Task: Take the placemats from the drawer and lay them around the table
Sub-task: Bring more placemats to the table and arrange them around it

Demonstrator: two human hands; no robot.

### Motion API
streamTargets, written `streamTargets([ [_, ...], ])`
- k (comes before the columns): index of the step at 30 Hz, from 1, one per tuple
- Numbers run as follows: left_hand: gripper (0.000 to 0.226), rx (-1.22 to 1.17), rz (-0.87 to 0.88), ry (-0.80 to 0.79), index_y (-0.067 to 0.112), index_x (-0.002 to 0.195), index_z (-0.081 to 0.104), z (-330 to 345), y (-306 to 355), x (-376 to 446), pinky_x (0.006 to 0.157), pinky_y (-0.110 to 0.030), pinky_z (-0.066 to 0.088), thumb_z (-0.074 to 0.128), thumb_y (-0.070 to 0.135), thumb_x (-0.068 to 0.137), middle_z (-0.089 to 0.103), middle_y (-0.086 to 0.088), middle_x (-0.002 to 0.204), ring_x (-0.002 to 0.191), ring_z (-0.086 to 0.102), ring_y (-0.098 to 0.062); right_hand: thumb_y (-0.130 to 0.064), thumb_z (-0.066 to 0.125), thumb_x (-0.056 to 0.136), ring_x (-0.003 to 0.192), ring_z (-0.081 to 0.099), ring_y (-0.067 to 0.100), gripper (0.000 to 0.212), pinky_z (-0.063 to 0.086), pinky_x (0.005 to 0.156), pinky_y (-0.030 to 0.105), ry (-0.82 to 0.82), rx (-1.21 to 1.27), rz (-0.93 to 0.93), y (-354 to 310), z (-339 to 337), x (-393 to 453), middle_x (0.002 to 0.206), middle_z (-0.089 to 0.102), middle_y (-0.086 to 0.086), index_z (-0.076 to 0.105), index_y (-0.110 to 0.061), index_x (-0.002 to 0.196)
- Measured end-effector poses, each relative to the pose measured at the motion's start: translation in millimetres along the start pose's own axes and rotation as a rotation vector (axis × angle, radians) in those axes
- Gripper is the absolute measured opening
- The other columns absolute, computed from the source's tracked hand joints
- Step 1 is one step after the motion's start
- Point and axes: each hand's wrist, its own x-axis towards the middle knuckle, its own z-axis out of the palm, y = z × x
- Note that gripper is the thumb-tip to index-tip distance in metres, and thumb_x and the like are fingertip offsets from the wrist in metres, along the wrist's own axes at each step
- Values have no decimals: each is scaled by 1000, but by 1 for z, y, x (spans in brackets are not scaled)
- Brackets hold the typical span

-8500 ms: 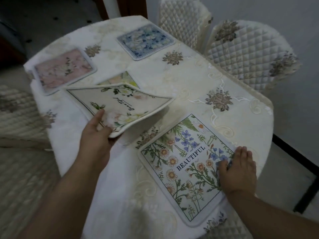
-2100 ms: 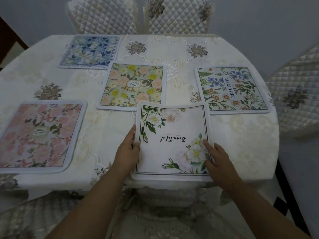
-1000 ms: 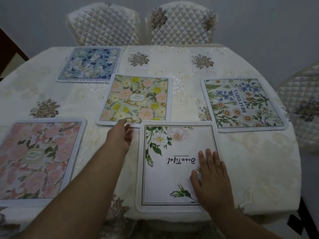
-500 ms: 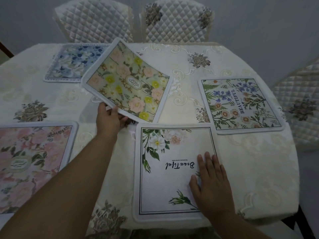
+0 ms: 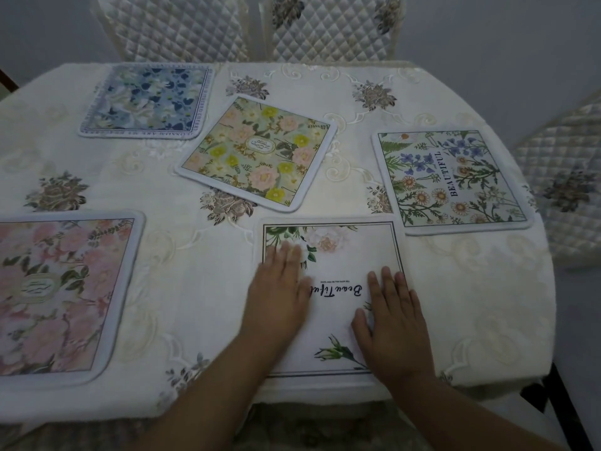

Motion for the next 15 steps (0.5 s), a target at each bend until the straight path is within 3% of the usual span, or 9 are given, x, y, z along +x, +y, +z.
streamTargets([
  [2,64,143,13,-39,27,163,3,24,14,-30,126,-46,-3,13,53,105,-5,1,171,155,-17,-21,-50,31,97,155,-8,19,73,11,125,46,0,-8,-4,0,0,-1,169,1,2,9,-22,161],
  [5,64,242,36,-41,29,163,-1,42,24,-57,125,-53,0,10,56,105,-10,0,170,154,-21,-22,-49,33,97,155,-7,20,74,11,125,46,0,-22,-1,1,2,0,169,2,4,10,-20,161],
  [15,71,256,-52,5,24,162,-6,36,0,-71,127,-47,3,12,58,103,-9,2,170,155,-18,-16,-55,18,101,153,-17,15,74,3,126,40,-37,-11,-71,15,-2,-7,168,-12,3,-5,-16,160],
])
